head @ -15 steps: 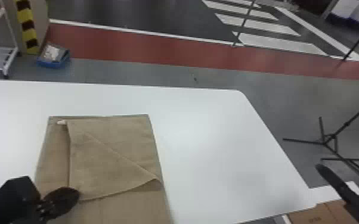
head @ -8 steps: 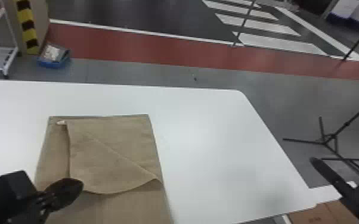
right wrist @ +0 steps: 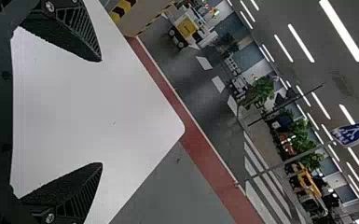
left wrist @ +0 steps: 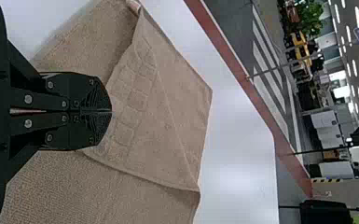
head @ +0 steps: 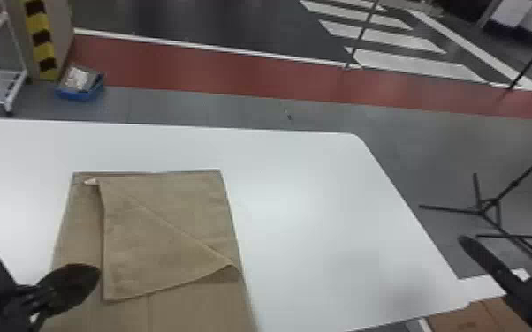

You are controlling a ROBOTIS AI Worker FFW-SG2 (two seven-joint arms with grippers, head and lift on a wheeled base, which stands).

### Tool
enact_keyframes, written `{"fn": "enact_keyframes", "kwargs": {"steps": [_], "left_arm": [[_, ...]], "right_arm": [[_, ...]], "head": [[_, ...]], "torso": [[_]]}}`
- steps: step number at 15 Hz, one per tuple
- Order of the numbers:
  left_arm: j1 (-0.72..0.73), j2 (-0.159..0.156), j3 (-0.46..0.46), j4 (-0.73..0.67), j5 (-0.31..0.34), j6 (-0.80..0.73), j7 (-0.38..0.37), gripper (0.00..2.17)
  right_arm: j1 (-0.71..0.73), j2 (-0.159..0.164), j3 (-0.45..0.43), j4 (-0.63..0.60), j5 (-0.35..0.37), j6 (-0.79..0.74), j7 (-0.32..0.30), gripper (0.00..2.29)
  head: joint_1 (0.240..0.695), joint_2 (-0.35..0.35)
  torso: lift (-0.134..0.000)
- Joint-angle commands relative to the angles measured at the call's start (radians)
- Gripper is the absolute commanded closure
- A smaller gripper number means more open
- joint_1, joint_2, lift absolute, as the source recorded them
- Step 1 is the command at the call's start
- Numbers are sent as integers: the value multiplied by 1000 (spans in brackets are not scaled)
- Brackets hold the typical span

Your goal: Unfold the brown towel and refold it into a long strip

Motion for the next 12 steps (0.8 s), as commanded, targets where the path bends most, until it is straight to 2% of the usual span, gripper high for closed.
{"fn": "enact_keyframes", "kwargs": {"steps": [1, 2, 3, 6, 7, 10, 12], "left_arm": [[15, 4, -55, 6, -17, -10, 3, 785], [15, 2, -83, 3, -41, -1, 0, 252], [14, 4, -118, 0, -104, -1, 8, 181], [2, 10, -207, -1, -279, -1, 25, 350], [-8, 10, -219, 3, -318, -1, 25, 424], [-46, 12, -214, 29, -347, 6, 2, 549], [-51, 15, -204, 35, -359, 9, -22, 549]], "right_arm": [[0, 0, -3, 1, 0, 1, 1, 83], [2, 0, -7, 1, -2, 7, 1, 83], [3, 0, -12, 1, -6, 10, 3, 83], [6, 0, -24, 10, -14, 13, 9, 83], [6, 0, -24, 14, -14, 13, 9, 83], [6, -1, -27, 19, -17, 13, 14, 83], [5, -4, -32, 22, -18, 13, 14, 83]], "head": [[695, -350], [695, -350], [695, -350], [695, -350], [695, -350], [695, -350], [695, -350]], "torso": [[-123], [-123], [-123], [-123], [-123], [-123], [-123]]}}
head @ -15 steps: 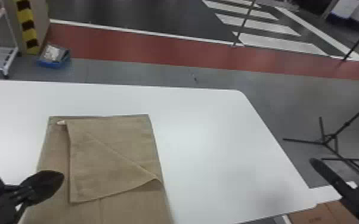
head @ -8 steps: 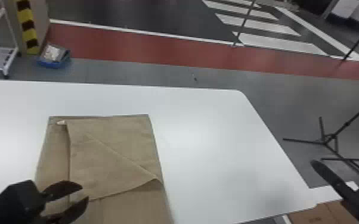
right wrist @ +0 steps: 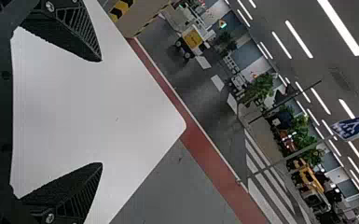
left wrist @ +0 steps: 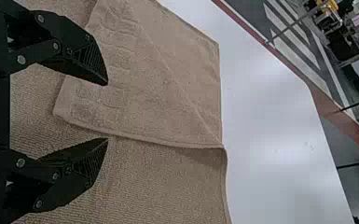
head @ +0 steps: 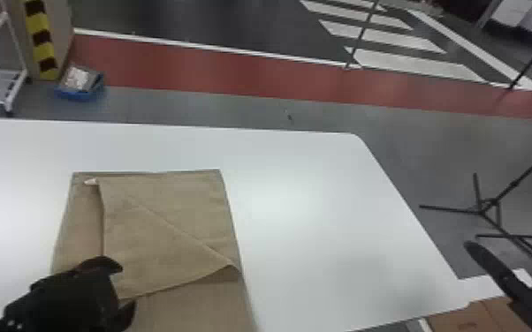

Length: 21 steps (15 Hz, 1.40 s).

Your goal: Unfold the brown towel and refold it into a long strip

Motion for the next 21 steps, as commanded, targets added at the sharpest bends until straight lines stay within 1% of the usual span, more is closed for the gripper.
{"fn": "enact_keyframes", "kwargs": {"steps": [1, 3, 4, 5, 11, 17, 21], "left_arm": [[-10, 3, 9, 15, -9, 5, -16, 549], [-19, 1, 8, 30, -19, 5, -33, 549], [-27, 1, 8, 40, -25, 5, -43, 697], [-38, 1, 8, 49, -26, 8, -48, 785], [-42, 1, 8, 56, -37, 11, -60, 785], [-42, 1, 14, 53, -45, 11, -99, 785], [-59, -3, 5, 86, -49, 29, -73, 785]], "right_arm": [[0, -4, -3, 7, -1, 0, 0, 83], [-2, -4, -3, 7, -3, 3, 0, 83], [-2, -4, -3, 6, -3, 3, 0, 83], [-3, -5, -3, 7, -3, 3, 0, 83], [-5, -8, -8, 15, -4, 3, 0, 83], [-9, -13, -8, 25, -4, 6, 0, 83], [-9, -13, -8, 25, -9, 12, 0, 83]], "head": [[695, -350], [695, -350], [695, -350], [695, -350], [695, -350], [695, -350], [695, -350]], "torso": [[-123], [-123], [-123], [-123], [-123], [-123], [-123]]}}
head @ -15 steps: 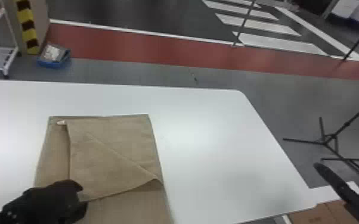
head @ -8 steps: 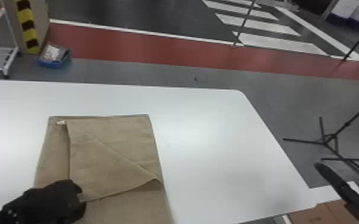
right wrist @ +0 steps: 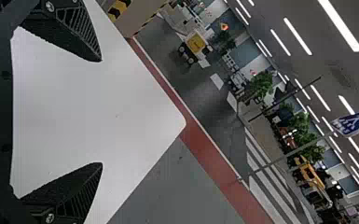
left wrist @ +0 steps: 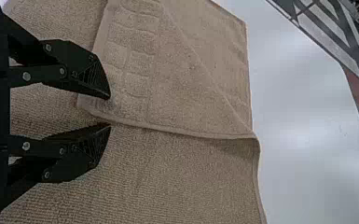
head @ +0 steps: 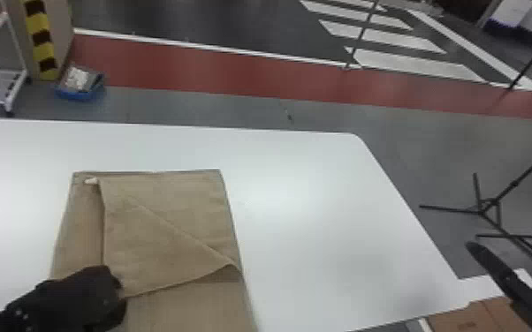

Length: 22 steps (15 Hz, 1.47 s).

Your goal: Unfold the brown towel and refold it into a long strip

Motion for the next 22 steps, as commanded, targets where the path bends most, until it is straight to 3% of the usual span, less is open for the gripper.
{"fn": "enact_keyframes", "kwargs": {"steps": [1, 3, 10, 12, 15, 17, 22], "left_arm": [[-5, -3, -3, 6, -1, 10, 3, 795], [-6, -4, -3, 6, -1, 13, 18, 1237], [28, 2, 13, -78, 16, 19, 43, 1254], [38, 4, 30, -132, 24, 19, 29, 1254], [37, 7, 56, -182, 52, 19, 15, 1254], [37, 14, 50, -181, 55, 16, 17, 1251], [37, 13, 14, -118, 64, 4, 96, 1156]], "right_arm": [[-1, 0, -1, 0, -2, 3, 0, 83], [-1, 0, -1, 0, -2, 3, 0, 83], [0, 2, 18, -3, -3, 3, 0, 83], [6, -9, 58, -40, 44, 3, 0, 83], [-1, -64, 182, -112, 235, -10, 0, 83], [-3, -83, 226, -127, 261, 0, 0, 83], [-6, -81, 286, -129, 287, 3, 2, 83]], "head": [[695, -350], [695, -350], [695, -350], [695, -350], [695, -350], [695, -350], [695, -350]], "torso": [[-123], [-123], [-123], [-123], [-123], [-123], [-123]]}}
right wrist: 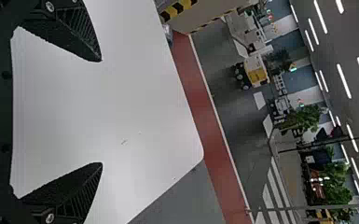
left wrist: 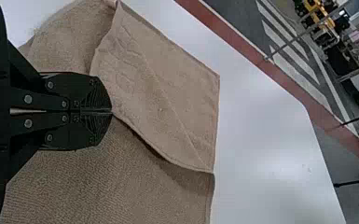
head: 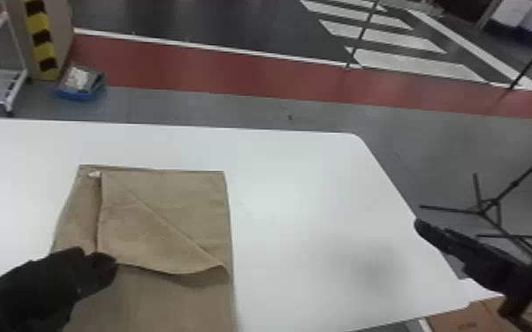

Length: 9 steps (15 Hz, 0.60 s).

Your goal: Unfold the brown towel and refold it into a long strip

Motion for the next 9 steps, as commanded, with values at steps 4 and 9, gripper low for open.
{"fn": "enact_keyframes", "kwargs": {"steps": [4, 9], "left_arm": [[-22, -9, -69, 92, -6, -5, 114, 1156], [-25, -9, -89, 120, -4, -5, 186, 792]], "right_arm": [[12, 5, -43, 7, -6, 2, 15, 83], [17, 13, -103, 26, -12, -1, 54, 83]], "head": [[695, -350], [695, -350]], "torso": [[-123], [-123]]}}
